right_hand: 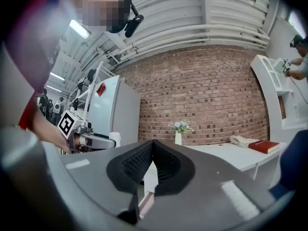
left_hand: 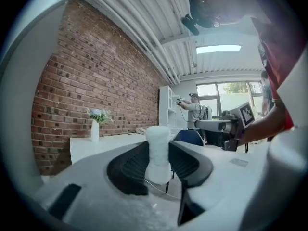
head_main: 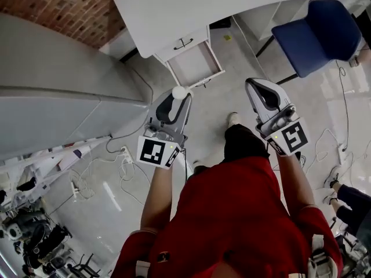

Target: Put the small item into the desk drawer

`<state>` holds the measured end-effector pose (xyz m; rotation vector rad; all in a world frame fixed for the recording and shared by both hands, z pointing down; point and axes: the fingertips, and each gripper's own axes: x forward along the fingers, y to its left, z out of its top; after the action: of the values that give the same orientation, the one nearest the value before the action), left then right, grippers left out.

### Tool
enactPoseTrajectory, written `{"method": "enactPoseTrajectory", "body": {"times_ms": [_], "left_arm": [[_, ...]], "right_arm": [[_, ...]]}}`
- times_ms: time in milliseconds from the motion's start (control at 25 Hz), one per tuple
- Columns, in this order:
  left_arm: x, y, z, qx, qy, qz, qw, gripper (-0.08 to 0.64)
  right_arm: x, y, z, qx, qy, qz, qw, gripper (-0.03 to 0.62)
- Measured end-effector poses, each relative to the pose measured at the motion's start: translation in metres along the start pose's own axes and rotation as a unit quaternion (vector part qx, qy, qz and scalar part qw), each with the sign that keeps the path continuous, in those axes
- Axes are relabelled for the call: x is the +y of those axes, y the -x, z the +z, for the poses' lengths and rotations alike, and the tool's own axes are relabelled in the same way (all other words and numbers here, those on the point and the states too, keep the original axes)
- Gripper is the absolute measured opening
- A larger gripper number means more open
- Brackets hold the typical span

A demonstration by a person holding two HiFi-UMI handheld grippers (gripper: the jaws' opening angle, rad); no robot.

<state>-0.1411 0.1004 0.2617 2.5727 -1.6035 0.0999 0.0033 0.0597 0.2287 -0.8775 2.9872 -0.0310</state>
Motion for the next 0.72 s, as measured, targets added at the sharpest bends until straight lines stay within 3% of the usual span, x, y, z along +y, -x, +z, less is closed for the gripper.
{"method": "enactPoseTrajectory", "body": {"times_ms": [320,720], "left_arm": [[0.023,-0.133,-0.041,0.057,0.030,0.022,0.9977,0.132],[0.070,-0.212,-0.155,0.169,0.074,0.000,0.9829,0.132]], "right_arm": [[-0.118,-0.030,-0.037,0.029,-0.028,0.033,0.999,0.011],[-0.167,-0.073,-0.103,0.066,-0.058,0.030,0.996,0.011]]}}
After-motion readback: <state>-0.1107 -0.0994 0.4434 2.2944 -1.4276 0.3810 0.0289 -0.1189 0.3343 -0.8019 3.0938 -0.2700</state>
